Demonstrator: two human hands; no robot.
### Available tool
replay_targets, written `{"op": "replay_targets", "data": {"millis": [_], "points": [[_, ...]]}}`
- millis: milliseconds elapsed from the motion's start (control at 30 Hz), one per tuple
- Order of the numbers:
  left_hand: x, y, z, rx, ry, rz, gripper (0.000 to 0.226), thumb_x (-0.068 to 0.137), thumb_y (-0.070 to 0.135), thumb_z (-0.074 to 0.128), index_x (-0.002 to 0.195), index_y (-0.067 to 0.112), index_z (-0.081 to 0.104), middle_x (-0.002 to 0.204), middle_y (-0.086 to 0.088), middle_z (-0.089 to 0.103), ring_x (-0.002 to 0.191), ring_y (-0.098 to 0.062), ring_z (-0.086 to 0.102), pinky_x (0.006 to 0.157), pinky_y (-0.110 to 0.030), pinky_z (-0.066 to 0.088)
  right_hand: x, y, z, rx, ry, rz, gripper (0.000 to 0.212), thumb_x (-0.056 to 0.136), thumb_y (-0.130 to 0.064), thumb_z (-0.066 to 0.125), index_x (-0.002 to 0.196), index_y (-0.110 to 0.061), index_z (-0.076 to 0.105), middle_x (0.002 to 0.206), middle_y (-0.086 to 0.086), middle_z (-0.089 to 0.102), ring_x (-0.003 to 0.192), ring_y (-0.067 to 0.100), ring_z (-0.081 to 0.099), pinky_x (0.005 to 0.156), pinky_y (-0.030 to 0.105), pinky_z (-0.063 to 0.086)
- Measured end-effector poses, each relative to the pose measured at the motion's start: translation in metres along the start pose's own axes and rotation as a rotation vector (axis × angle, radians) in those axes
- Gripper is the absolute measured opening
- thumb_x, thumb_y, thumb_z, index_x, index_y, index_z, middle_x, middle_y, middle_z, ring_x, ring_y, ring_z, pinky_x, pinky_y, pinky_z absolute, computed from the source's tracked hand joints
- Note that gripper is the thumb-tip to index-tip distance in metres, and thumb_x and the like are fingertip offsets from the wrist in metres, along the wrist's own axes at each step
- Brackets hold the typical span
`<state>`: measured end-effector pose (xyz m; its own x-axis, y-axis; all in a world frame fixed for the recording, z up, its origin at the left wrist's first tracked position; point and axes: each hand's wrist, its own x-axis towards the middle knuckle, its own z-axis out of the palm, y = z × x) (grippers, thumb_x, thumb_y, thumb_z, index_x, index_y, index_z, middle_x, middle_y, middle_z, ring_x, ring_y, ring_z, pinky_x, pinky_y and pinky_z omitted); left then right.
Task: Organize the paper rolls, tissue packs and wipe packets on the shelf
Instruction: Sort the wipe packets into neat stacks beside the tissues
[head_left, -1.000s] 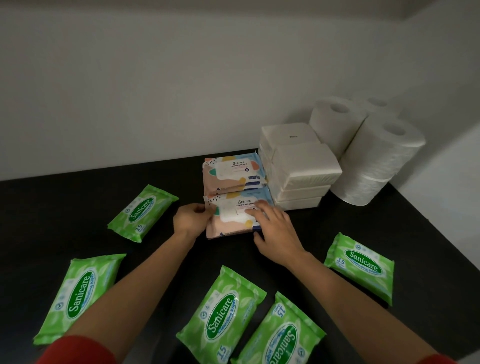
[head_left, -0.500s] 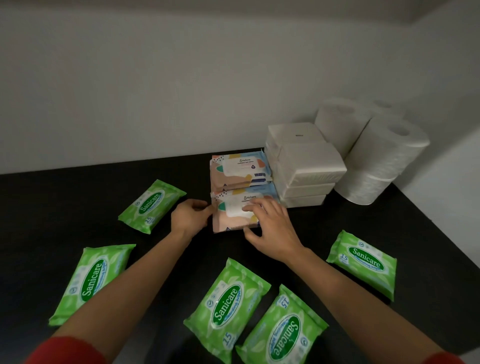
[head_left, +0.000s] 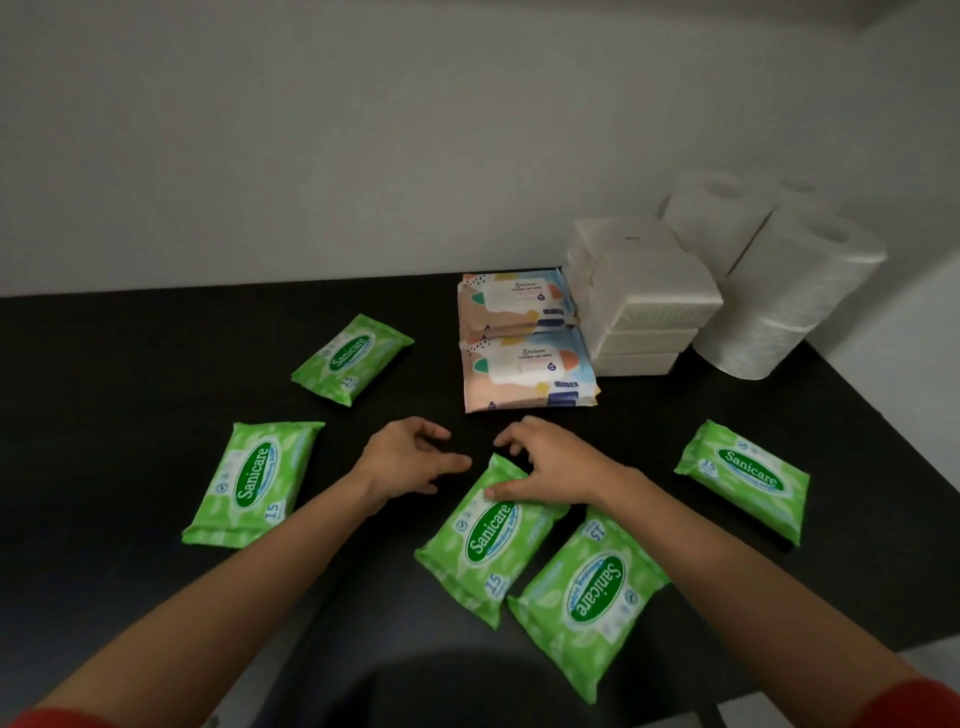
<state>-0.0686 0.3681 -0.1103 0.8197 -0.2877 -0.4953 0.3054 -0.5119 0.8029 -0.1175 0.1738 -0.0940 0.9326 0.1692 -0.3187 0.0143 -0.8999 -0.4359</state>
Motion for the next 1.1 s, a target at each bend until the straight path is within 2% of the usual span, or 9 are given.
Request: {"op": "replay_targets", "data": {"millis": [133, 200, 333, 500, 667, 800, 900, 933, 1100], "points": [[-0.016, -0.012, 0.004, 0.125, -0.082, 0.055, 0.047, 0.065, 0.024, 0.086, 0.104, 0.02, 0.06, 0.082, 0.001, 0.067, 0.076, -0.012, 0.065, 0.073, -0.029, 0.057, -0.003, -0.006, 0.004, 0.038, -0.058, 0.143, 0.081, 0.064, -0.052, 0.081, 0.131, -0.019, 0.048, 0.117, -0.001, 0.049, 0.101, 0.011, 0.051, 0.089, 0.026, 0.045], [-0.021, -0.017, 0.005, 0.189, -0.11, 0.082, 0.047, 0.064, 0.026, 0.087, 0.103, 0.022, 0.061, 0.08, 0.004, 0.068, 0.071, -0.009, 0.064, 0.076, -0.029, 0.056, -0.003, -0.008, 0.008, 0.112, -0.073, 0.223, 0.071, 0.065, -0.048, 0.082, 0.123, -0.019, 0.052, 0.117, 0.0, 0.057, 0.102, 0.014, 0.056, 0.088, 0.029, 0.048], [-0.027, -0.02, 0.007, 0.242, -0.115, 0.118, 0.043, 0.067, 0.024, 0.085, 0.103, 0.021, 0.063, 0.079, 0.007, 0.067, 0.063, -0.002, 0.06, 0.06, -0.016, 0.045, 0.0, -0.012, 0.015, 0.175, -0.056, 0.295, 0.05, 0.072, -0.047, 0.077, 0.107, -0.017, 0.059, 0.103, 0.0, 0.063, 0.096, 0.015, 0.06, 0.084, 0.032, 0.05], [-0.028, -0.02, 0.008, 0.252, -0.11, 0.132, 0.04, 0.068, 0.024, 0.084, 0.102, 0.021, 0.063, 0.08, 0.008, 0.066, 0.067, -0.002, 0.06, 0.059, -0.014, 0.043, 0.005, -0.015, 0.021, 0.161, 0.073, 0.309, 0.016, 0.095, -0.032, 0.056, 0.092, -0.016, 0.057, 0.091, 0.0, 0.059, 0.086, 0.015, 0.055, 0.077, 0.029, 0.043], [-0.027, -0.022, 0.005, 0.186, -0.091, 0.144, 0.036, 0.072, 0.031, 0.081, 0.104, 0.023, 0.065, 0.085, 0.004, 0.068, 0.071, -0.005, 0.063, 0.061, -0.017, 0.046, 0.008, -0.02, 0.022, 0.318, 0.184, 0.303, 0.016, 0.099, -0.027, 0.048, 0.09, -0.014, 0.052, 0.076, -0.005, 0.051, 0.076, 0.014, 0.051, 0.065, 0.028, 0.039], [-0.026, -0.02, -0.007, 0.051, -0.125, 0.126, 0.032, 0.076, 0.033, 0.077, 0.102, 0.019, 0.066, 0.096, -0.002, 0.072, 0.083, -0.012, 0.07, 0.075, -0.028, 0.057, 0.018, -0.032, 0.015, 0.479, 0.27, 0.28, 0.017, 0.1, -0.028, 0.045, 0.093, -0.014, 0.052, 0.077, -0.004, 0.05, 0.069, 0.008, 0.046, 0.059, 0.022, 0.035], [-0.029, -0.011, -0.026, -0.113, -0.111, 0.116, 0.03, 0.079, 0.023, 0.076, 0.104, 0.012, 0.065, 0.092, -0.005, 0.073, 0.071, -0.008, 0.07, 0.059, -0.018, 0.055, 0.029, -0.042, 0.012, 0.587, 0.345, 0.266, 0.016, 0.1, -0.027, 0.044, 0.093, -0.014, 0.051, 0.081, -0.002, 0.052, 0.075, 0.011, 0.048, 0.059, 0.021, 0.036], [-0.029, -0.008, -0.034, -0.172, -0.093, 0.11, 0.03, 0.078, 0.02, 0.077, 0.105, 0.012, 0.065, 0.092, -0.006, 0.073, 0.07, -0.008, 0.071, 0.058, -0.018, 0.054, 0.033, -0.045, 0.01, 0.62, 0.366, 0.268, 0.017, 0.1, -0.027, 0.043, 0.094, -0.013, 0.051, 0.084, -0.001, 0.053, 0.077, 0.012, 0.049, 0.061, 0.023, 0.037], [-0.018, -0.009, -0.069, -0.664, -0.007, 0.026, 0.052, 0.07, 0.013, 0.079, 0.117, 0.007, 0.059, 0.102, -0.014, 0.072, 0.092, -0.027, 0.071, 0.077, -0.036, 0.059, 0.06, -0.065, 0.007, 0.934, 0.419, 0.346, 0.022, 0.102, -0.027, 0.039, 0.109, -0.011, 0.052, 0.097, 0.006, 0.058, 0.087, 0.018, 0.058, 0.074, 0.032, 0.05]]}}
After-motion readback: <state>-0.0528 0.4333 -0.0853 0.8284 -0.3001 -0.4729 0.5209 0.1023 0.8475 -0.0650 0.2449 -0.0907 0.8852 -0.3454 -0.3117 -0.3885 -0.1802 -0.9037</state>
